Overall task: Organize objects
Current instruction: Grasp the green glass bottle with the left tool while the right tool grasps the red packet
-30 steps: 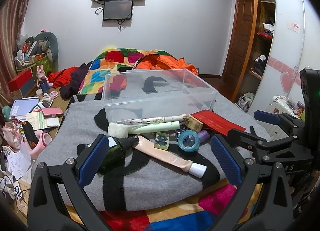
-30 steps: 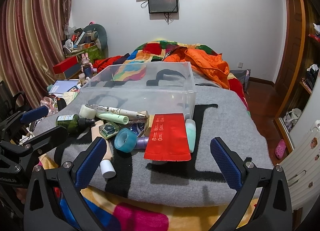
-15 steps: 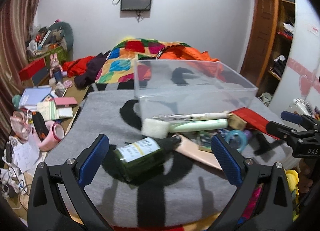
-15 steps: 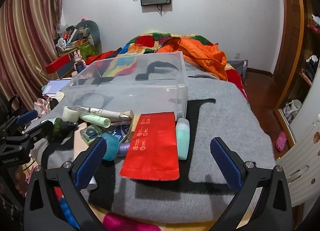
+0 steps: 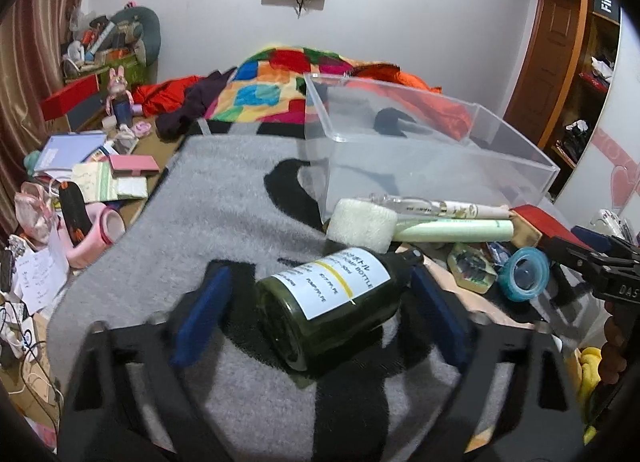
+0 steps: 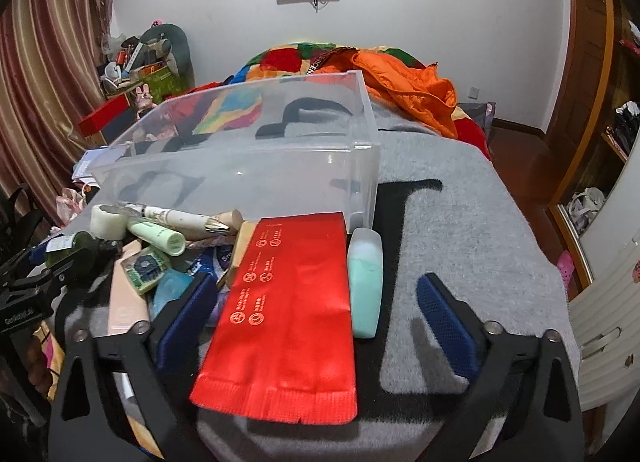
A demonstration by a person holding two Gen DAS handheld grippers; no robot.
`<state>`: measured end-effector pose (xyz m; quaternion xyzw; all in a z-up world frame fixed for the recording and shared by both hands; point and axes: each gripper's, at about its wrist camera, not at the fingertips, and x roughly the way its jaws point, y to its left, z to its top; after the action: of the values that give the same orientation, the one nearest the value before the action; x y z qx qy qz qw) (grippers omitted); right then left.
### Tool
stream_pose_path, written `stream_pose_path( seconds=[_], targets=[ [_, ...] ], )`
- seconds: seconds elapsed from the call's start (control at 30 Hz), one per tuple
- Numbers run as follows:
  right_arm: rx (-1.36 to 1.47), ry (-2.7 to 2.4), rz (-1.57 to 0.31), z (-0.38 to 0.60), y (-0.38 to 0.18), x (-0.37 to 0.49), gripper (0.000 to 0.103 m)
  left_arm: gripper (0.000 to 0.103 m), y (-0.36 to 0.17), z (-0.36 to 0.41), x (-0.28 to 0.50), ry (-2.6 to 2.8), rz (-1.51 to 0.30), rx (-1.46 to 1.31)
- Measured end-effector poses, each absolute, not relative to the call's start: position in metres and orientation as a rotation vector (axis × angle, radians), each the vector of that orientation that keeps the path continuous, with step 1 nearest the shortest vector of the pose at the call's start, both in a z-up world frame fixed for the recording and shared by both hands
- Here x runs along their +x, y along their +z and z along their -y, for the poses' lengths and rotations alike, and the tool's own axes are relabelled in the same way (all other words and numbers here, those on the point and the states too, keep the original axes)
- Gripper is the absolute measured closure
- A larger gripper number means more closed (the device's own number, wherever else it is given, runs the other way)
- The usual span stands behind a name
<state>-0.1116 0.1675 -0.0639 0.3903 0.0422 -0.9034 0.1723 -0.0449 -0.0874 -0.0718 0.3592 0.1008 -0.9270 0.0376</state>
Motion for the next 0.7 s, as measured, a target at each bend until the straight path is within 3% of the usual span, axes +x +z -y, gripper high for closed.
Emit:
stream_pose_path(
  seconds=[0.17,0.23,0.47,0.7],
  targets=[
    [1.123,-2.545,-0.096,-0.172,-0.067,-0.113,0.021,0.025,-0.074,0.091,-0.045,-2.847,-0.365,1.105],
    [1.112,-2.553,-0.097,-0.175,-0.065,-0.11,0.027,0.035,-0.073,0.09,-0.044,-2.859,-0.372,1.105],
    [1.09,-2.523,-0.114,-0.175,-0.063,-0.099,0.051,0.039,-0.066,0.078,-0.033,-2.852,-0.299,1.081],
    [1.057,-2.56,-0.138,-0.178,-0.057,-0.089,0.052,0.04,-0.052,0.076,-0.016,-2.86,-0.27,1.026]
  ],
)
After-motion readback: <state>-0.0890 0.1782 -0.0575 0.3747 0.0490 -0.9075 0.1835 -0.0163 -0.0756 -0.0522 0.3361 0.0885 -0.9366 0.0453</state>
